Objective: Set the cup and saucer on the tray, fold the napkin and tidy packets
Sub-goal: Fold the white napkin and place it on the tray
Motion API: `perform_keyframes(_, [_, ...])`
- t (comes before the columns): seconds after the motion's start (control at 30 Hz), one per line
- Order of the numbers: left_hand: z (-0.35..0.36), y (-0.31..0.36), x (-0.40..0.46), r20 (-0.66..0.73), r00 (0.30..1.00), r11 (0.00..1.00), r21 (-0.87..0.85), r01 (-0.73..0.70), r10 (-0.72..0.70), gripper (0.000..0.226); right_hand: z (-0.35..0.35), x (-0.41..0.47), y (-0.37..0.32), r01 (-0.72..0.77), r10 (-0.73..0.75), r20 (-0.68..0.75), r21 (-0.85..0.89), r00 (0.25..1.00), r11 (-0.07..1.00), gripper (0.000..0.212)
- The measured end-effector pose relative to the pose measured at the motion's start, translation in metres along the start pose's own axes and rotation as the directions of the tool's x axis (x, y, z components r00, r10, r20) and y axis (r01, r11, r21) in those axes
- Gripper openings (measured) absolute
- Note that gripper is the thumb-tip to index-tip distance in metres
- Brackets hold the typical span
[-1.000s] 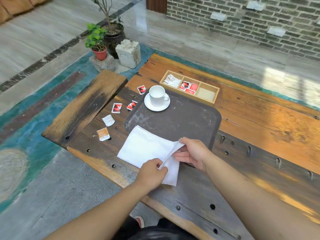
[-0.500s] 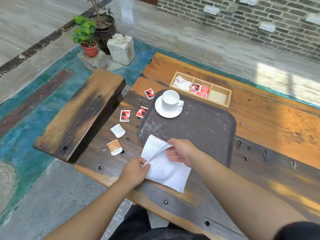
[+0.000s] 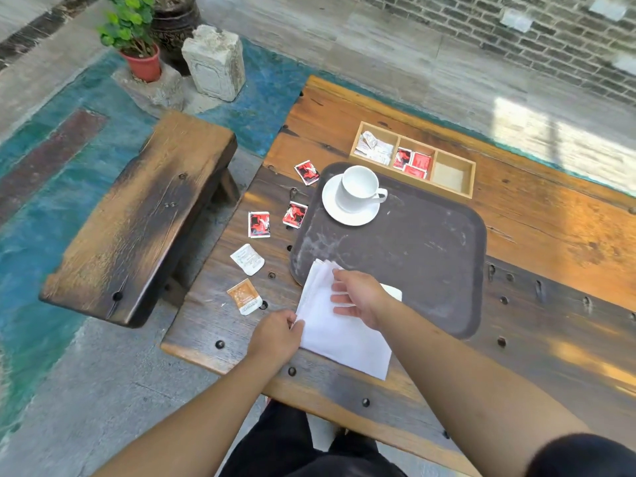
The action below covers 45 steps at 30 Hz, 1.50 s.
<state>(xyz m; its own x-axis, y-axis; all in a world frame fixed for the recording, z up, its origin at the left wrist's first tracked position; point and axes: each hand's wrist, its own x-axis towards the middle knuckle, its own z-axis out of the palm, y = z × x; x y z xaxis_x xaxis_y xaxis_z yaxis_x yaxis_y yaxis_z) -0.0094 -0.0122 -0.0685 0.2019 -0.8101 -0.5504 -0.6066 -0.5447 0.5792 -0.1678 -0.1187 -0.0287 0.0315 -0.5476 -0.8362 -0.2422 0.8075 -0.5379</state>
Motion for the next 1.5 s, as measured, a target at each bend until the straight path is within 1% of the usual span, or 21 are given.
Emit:
perform_keyframes(0.07, [0.000,-0.002,0.000,-0.023,1.000,1.000,-0.019,0.010,-0.010,0.010,-0.001,-0.002,0.005,0.026,-0.027,-0.020,-0.062,0.999,0.998,0.029])
perform_keyframes(0.13, [0.001,-0.006,0.000,-0.060,0.998,0.999,-0.046,-0.011,0.008,0.010,-0.008,-0.007,0.015,0.077,-0.085,-0.053,-0.144,0.995,0.987,0.020])
perform_keyframes(0.2, [0.000,-0.010,-0.001,-0.107,0.991,0.995,-0.040,-0.089,0.084,0.012,-0.020,-0.013,0.029,0.172,-0.193,-0.062,-0.253,0.979,0.952,0.014])
perform_keyframes(0.23, [0.000,-0.012,-0.002,-0.129,0.981,0.989,-0.004,-0.146,0.144,0.012,-0.027,-0.017,0.037,0.231,-0.261,-0.047,-0.336,0.964,0.913,0.015])
perform_keyframes(0.3, [-0.001,-0.016,-0.004,-0.138,0.936,0.942,0.139,-0.305,0.323,0.015,-0.044,-0.027,0.056,0.312,-0.365,0.002,-0.523,0.931,0.793,0.020])
perform_keyframes(0.37, [-0.002,-0.019,-0.004,-0.072,0.847,0.823,0.292,-0.487,0.526,0.022,-0.059,-0.036,0.074,0.371,-0.441,0.074,-0.673,0.895,0.639,0.019])
perform_keyframes(0.4, [-0.002,-0.019,-0.004,-0.021,0.804,0.757,0.351,-0.551,0.595,0.024,-0.067,-0.039,0.083,0.399,-0.467,0.124,-0.730,0.876,0.554,0.015])
perform_keyframes(0.43, [-0.003,-0.018,-0.003,0.037,0.771,0.697,0.402,-0.594,0.636,0.024,-0.073,-0.042,0.091,0.418,-0.479,0.172,-0.776,0.861,0.472,0.012])
perform_keyframes(0.47, [-0.003,-0.016,-0.003,0.104,0.748,0.642,0.446,-0.624,0.655,0.024,-0.079,-0.044,0.098,0.426,-0.480,0.211,-0.811,0.852,0.400,0.014])
perform_keyframes(0.57, [0.004,-0.009,-0.005,0.293,0.704,0.498,0.537,-0.681,0.647,0.032,-0.087,-0.049,0.120,0.403,-0.422,0.275,-0.880,0.864,0.251,0.032])
perform_keyframes(0.63, [0.011,-0.005,-0.007,0.375,0.700,0.440,0.575,-0.690,0.608,0.040,-0.087,-0.051,0.130,0.378,-0.391,0.312,-0.920,0.866,0.103,0.038])
perform_keyframes(0.7, [0.017,-0.003,-0.010,0.415,0.717,0.415,0.609,-0.677,0.560,0.045,-0.085,-0.053,0.138,0.356,-0.377,0.341,-0.934,0.861,-0.033,0.033])
perform_keyframes(0.77, [0.020,-0.003,-0.012,0.425,0.741,0.410,0.637,-0.652,0.520,0.047,-0.084,-0.052,0.148,0.347,-0.365,0.357,-0.933,0.860,-0.094,0.028])
perform_keyframes(0.83, [0.022,-0.003,-0.015,0.426,0.765,0.419,0.654,-0.630,0.484,0.049,-0.086,-0.051,0.156,0.351,-0.348,0.376,-0.927,0.859,-0.134,0.030])
perform_keyframes(0.97, [0.028,-0.004,-0.027,0.443,0.783,0.411,0.676,-0.611,0.436,0.054,-0.095,-0.052,0.162,0.391,-0.365,0.403,-0.914,0.840,-0.110,0.033])
perform_keyframes(1.17, [0.043,-0.005,-0.052,0.403,0.788,0.367,0.722,-0.586,0.465,0.047,-0.121,-0.074,0.172,0.454,-0.419,0.384,-0.887,0.823,0.079,0.016])
perform_keyframes(1.2, [0.046,-0.005,-0.056,0.411,0.782,0.353,0.724,-0.592,0.468,0.046,-0.126,-0.078,0.176,0.471,-0.437,0.374,-0.872,0.818,0.133,0.014])
perform_keyframes(1.27, [0.051,-0.005,-0.064,0.432,0.763,0.323,0.721,-0.612,0.481,0.044,-0.136,-0.086,0.182,0.495,-0.475,0.326,-0.820,0.817,0.288,0.010])
perform_keyframes(1.33, [0.054,-0.006,-0.069,0.426,0.741,0.322,0.705,-0.631,0.519,0.037,-0.146,-0.091,0.186,0.477,-0.469,0.255,-0.756,0.846,0.449,0.012])
perform_keyframes(1.4, [0.056,-0.004,-0.074,0.395,0.745,0.413,0.646,-0.641,0.538,0.025,-0.155,-0.095,0.190,0.447,-0.442,0.205,-0.700,0.873,0.558,0.011])
perform_keyframes(1.5, [0.054,0.009,-0.077,0.343,0.780,0.593,0.511,-0.622,0.523,0.021,-0.168,-0.099,0.197,0.471,-0.442,0.211,-0.608,0.872,0.639,0.007])
